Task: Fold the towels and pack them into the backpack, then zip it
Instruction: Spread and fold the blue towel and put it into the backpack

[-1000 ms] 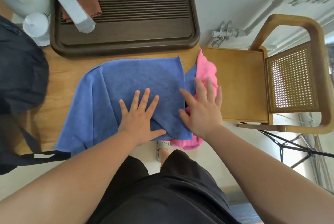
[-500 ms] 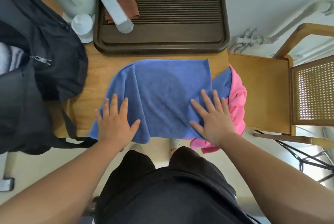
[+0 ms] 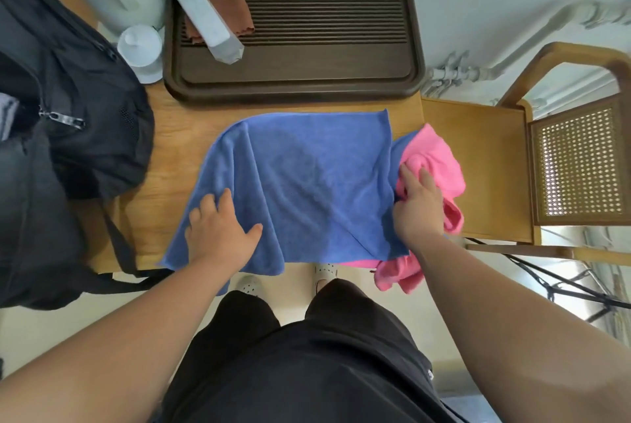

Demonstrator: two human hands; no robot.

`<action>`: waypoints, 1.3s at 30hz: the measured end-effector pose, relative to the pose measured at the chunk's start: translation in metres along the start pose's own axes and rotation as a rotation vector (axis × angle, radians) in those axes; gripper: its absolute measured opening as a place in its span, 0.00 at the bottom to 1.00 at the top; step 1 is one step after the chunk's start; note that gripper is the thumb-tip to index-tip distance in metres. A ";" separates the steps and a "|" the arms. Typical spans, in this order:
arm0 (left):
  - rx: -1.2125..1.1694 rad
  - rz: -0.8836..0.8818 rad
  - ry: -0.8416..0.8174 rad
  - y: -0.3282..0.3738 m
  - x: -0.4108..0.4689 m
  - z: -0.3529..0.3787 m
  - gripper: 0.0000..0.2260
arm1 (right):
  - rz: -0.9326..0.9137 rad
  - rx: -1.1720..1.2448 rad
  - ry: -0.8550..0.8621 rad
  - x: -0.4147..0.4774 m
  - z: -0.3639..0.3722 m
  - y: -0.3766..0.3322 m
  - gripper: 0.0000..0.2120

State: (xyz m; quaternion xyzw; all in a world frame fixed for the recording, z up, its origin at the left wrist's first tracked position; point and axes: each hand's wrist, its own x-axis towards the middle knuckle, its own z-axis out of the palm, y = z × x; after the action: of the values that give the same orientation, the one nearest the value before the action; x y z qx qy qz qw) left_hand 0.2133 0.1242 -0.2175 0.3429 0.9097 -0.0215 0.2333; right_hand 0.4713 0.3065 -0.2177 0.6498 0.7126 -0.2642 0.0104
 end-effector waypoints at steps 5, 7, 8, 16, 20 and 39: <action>0.031 -0.008 -0.009 0.005 0.005 0.000 0.41 | -0.639 -0.069 -0.019 -0.002 0.013 -0.014 0.35; 0.034 -0.004 -0.007 0.005 0.005 0.000 0.42 | -0.686 -0.163 -0.063 0.002 0.014 -0.013 0.37; 0.035 -0.002 -0.005 0.005 0.004 0.000 0.42 | -0.625 -0.246 -0.050 0.003 0.012 -0.013 0.39; -0.027 0.017 0.035 0.000 0.002 -0.003 0.37 | -0.672 -0.348 0.276 -0.006 0.005 -0.042 0.26; 0.056 0.080 -0.006 -0.005 0.000 -0.003 0.39 | -0.750 -0.603 -0.076 0.006 0.024 -0.071 0.29; -0.094 -0.198 -0.036 -0.043 0.024 -0.018 0.10 | -0.471 -0.593 -0.439 0.003 0.048 -0.090 0.49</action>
State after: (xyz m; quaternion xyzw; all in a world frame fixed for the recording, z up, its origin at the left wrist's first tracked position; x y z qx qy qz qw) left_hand 0.1625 0.1095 -0.2174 0.2396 0.9347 -0.0079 0.2623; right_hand 0.3712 0.2890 -0.2278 0.3668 0.8673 -0.1750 0.2873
